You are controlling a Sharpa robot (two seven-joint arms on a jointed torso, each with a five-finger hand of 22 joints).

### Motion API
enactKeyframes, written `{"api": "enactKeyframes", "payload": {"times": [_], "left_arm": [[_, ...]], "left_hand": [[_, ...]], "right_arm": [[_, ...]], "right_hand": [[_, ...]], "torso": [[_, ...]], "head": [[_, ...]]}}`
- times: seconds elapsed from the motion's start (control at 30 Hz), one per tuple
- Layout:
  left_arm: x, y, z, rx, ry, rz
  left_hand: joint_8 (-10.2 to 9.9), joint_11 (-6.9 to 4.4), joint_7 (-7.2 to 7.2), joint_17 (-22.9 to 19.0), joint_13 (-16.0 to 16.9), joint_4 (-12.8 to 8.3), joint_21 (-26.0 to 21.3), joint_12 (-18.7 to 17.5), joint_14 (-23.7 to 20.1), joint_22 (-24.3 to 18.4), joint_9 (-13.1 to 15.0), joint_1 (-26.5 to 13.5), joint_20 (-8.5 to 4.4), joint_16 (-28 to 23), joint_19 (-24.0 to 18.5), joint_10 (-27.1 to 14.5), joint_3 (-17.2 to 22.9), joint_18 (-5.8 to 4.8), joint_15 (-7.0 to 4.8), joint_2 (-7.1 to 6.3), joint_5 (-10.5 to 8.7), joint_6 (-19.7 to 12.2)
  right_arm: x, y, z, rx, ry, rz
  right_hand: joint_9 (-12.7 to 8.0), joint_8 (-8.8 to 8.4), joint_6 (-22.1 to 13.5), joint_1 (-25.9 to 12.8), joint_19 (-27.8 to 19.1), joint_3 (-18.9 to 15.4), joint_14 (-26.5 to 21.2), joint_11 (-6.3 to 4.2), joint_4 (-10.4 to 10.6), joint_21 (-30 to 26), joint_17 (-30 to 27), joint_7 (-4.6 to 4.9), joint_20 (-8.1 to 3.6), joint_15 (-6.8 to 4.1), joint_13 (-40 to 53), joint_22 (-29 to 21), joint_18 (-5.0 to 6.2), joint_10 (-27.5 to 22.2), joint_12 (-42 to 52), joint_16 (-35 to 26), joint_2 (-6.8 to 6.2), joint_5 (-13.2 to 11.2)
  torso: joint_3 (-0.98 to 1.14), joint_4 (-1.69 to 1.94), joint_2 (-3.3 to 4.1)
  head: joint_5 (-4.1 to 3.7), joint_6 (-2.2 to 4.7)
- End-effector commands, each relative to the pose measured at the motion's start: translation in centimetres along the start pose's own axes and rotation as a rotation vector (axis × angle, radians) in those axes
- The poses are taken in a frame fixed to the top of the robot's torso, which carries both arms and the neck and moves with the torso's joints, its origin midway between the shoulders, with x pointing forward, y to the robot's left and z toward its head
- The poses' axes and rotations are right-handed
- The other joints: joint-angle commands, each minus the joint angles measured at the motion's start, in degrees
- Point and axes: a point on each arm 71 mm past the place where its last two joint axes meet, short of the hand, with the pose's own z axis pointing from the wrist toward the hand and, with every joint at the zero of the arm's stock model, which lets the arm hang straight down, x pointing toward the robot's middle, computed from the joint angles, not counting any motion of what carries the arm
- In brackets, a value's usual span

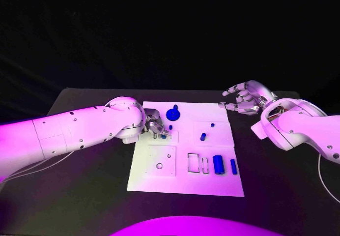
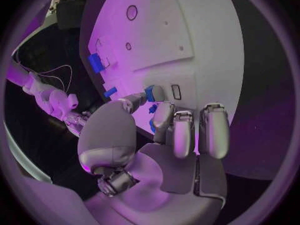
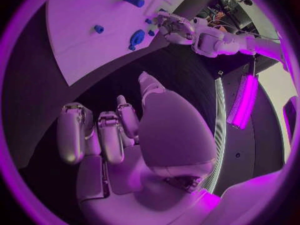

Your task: Assemble the parts on the task board

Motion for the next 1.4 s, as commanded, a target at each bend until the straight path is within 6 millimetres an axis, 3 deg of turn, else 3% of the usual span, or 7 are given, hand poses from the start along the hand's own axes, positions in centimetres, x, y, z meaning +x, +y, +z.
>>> {"api": "enactKeyframes", "payload": {"times": [0.03,0.37,0.5,0.7,0.77,1.03,1.4], "left_arm": [[0.3,0.0,-0.1,0.002,0.024,0.014],[-0.4,0.0,-0.5,0.011,-0.008,-0.011],[-0.8,0.0,-0.6,0.015,-0.019,-0.030],[-1.8,0.1,-1.1,0.024,-0.039,-0.079],[-2.5,0.2,-1.4,0.028,-0.051,-0.111],[-6.9,1.3,-2.5,0.017,-0.081,-0.193],[-10.7,1.5,-1.6,-0.041,-0.126,-0.091]], "left_hand": [[-0.4,-0.02,0.07,15.1,0.0,0.7,0.3,0.3,5.9,2.5,0.1,-0.2,0.07,0.4,0.3,0.6,-1.2,-1.13,-0.38,-0.43,-0.55,0.4],[-0.8,-0.01,0.08,15.1,-0.1,2.5,0.2,0.0,5.9,2.4,0.2,-0.3,0.06,0.4,0.3,0.4,-6.3,-1.10,-0.39,0.66,-7.03,0.2],[-0.8,0.00,0.09,15.1,-0.2,2.6,0.1,-0.2,5.9,2.5,0.3,-1.1,0.08,0.4,0.3,0.3,-8.8,-1.11,-0.37,1.39,-13.92,0.2],[-1.0,0.10,0.23,15.1,-1.4,2.5,0.1,-1.1,5.9,2.5,0.4,-0.8,0.09,0.4,0.3,-0.3,-9.6,-1.10,-0.37,1.81,-14.09,-0.3],[-2.0,0.68,0.96,14.8,-5.4,2.3,-0.9,-4.6,5.8,0.6,0.3,4.2,0.37,0.2,-0.8,-2.9,-8.9,-0.70,0.03,2.79,-13.56,-2.5],[-9.4,3.92,4.74,13.1,-11.7,2.3,-3.6,-9.2,5.2,-3.9,-3.1,8.7,2.71,-0.9,-3.6,-8.0,-7.9,0.26,2.72,2.55,-13.38,-9.1],[-10.9,4.65,5.49,12.7,-13.2,2.4,-4.2,-10.2,5.0,-4.6,-3.9,9.0,3.35,-1.1,-4.1,-9.6,-8.5,0.47,3.41,2.07,-13.48,-9.7]], "right_arm": [[0.0,0.1,0.0,-0.014,-0.001,-0.007],[0.0,0.0,0.0,-0.012,-0.003,-0.008],[0.0,-0.1,0.1,-0.012,-0.003,-0.008],[0.0,-0.1,0.1,-0.010,-0.003,-0.008],[0.0,-0.2,0.1,-0.009,-0.002,-0.009],[-0.1,-0.4,0.2,-0.002,-0.005,-0.011],[-0.1,-0.5,0.2,0.000,-0.004,-0.011]], "right_hand": [[-0.1,-0.35,0.4,-0.7,-0.3,-0.1,6.0,-0.12,0.0,-0.4,14.7,0.06,0.01,0.06,0.0,6.5,0.94,-0.3,-0.1,0.2,-0.04,-0.1],[-0.1,-0.46,0.5,-1.6,-0.4,-0.4,5.9,-0.12,0.0,-0.6,14.5,0.05,0.00,0.05,-0.1,6.4,0.99,-0.4,-0.1,0.2,-0.09,-0.7],[-0.1,-0.52,0.5,-2.0,-0.4,-0.6,5.9,-0.12,0.1,-0.7,14.5,0.05,-0.01,0.06,-0.1,6.4,1.00,-0.4,-0.1,0.1,-0.10,-1.1],[-0.1,-0.56,0.5,-2.2,-0.3,-0.8,5.9,-0.11,0.1,-0.7,14.5,0.06,-0.01,0.06,-0.1,6.4,0.99,-0.4,-0.1,0.1,-0.12,-1.3],[-0.1,-0.57,0.5,-2.2,-0.4,-0.8,5.9,-0.12,0.1,-0.7,14.5,0.06,-0.01,0.06,-0.1,6.4,1.00,-0.4,-0.1,0.1,-0.11,-1.3],[-0.1,-0.57,0.6,-2.3,-0.3,-0.8,5.9,-0.12,0.0,-0.6,14.5,0.06,-0.01,0.06,-0.1,6.4,0.98,-0.3,0.0,0.2,-0.07,-1.3],[-0.1,-0.59,0.6,-2.3,-0.3,-0.8,5.9,-0.12,0.0,-0.6,14.6,0.05,-0.01,0.05,-0.1,6.4,0.98,-0.3,0.0,0.2,0.00,-1.3]], "torso": [[0.03,-0.04,-0.01],[0.06,-0.09,-0.01],[0.06,-0.07,-0.07],[0.09,-0.06,-0.09],[0.09,-0.03,-0.06],[0.10,-0.02,0.03],[-0.13,-0.13,0.32]], "head": [[0.03,0.09],[0.10,0.35],[0.11,0.49],[0.10,0.89],[0.08,1.13],[0.24,1.52],[0.24,2.24]]}}
